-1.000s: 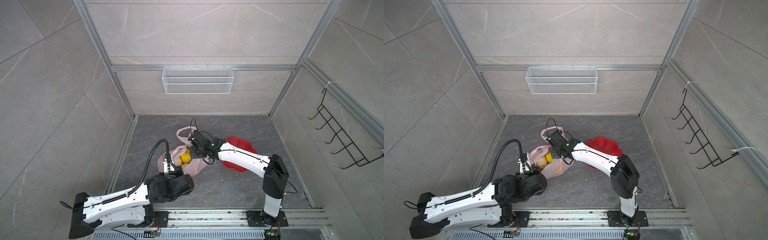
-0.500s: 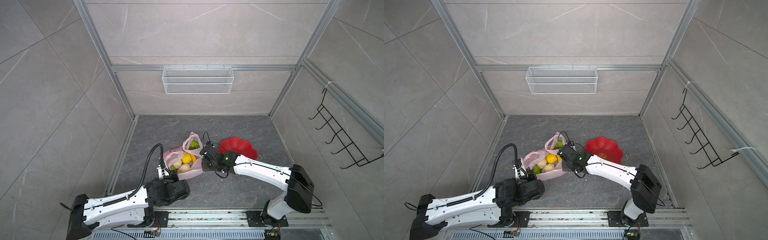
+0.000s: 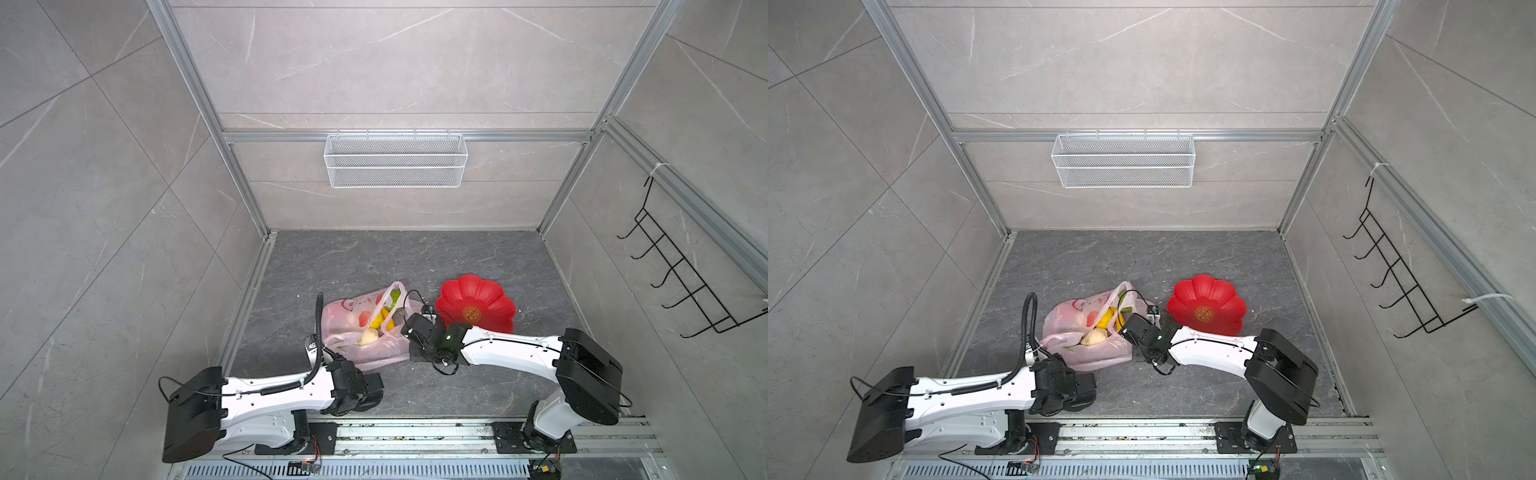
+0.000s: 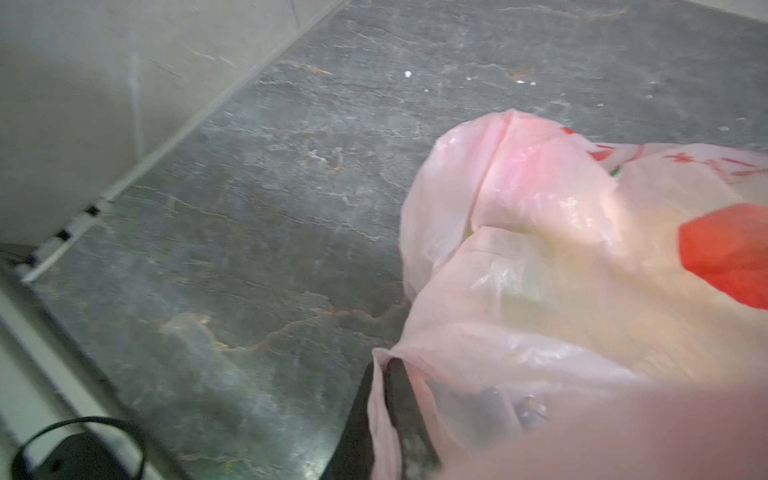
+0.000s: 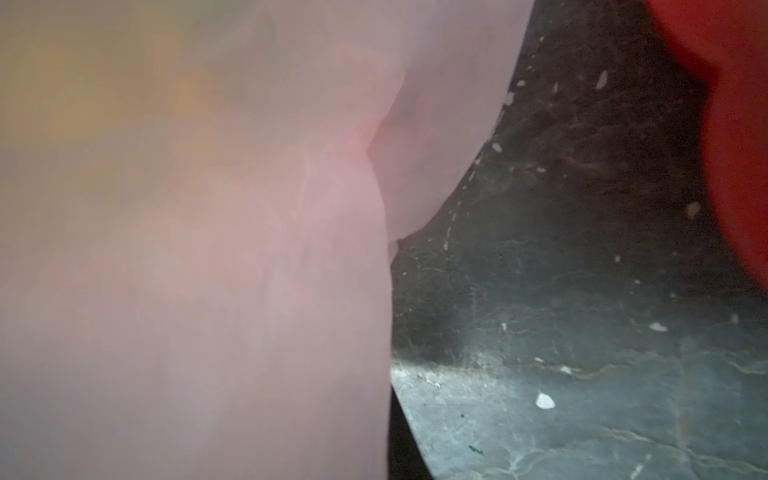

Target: Take the fake fruits out of the plastic bag

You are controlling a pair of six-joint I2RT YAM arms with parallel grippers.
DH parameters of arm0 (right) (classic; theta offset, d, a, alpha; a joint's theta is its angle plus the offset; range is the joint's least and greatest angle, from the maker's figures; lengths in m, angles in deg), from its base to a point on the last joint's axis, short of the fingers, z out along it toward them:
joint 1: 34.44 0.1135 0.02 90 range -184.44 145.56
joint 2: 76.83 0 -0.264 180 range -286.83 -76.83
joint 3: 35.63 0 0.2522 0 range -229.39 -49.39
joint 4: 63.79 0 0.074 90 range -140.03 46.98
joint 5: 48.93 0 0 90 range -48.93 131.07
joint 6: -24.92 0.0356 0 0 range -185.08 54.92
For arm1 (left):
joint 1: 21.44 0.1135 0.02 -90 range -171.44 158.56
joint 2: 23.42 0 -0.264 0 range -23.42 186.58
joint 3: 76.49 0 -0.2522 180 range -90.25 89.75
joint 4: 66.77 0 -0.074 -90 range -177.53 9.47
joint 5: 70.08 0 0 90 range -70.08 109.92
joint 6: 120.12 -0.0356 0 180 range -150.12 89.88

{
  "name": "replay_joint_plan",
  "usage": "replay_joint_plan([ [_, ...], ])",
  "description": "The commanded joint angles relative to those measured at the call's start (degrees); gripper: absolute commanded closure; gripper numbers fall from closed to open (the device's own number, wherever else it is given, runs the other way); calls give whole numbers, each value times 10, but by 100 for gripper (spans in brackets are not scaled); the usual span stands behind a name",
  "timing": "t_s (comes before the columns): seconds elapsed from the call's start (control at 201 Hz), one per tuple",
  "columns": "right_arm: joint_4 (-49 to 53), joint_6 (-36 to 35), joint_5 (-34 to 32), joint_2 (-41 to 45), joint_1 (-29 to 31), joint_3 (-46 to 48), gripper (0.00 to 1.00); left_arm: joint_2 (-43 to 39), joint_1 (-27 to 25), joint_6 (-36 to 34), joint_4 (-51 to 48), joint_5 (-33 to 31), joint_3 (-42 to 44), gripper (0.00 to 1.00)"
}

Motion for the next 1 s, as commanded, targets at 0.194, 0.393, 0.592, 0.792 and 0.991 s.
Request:
replay_joint_plan([
  [0.194, 12, 44, -60, 20, -21, 29, 83, -7, 0, 200, -110, -7, -29, 78],
  [0.393, 1, -9, -42, 22, -30, 0, 83, -100, 0, 60, -77, -31, -55, 44],
  [0.592, -3, -43, -28, 20, -40, -27, 83, -165, 2, -55, -96, -54, -116, 29],
  [0.792, -20, -45, -16, 16, -42, -23, 83, -202, 11, -196, -129, -68, -209, 17],
  [0.991, -31, -46, -6, 13, -42, -19, 84, -207, 16, -396, -76, -55, -292, 5],
])
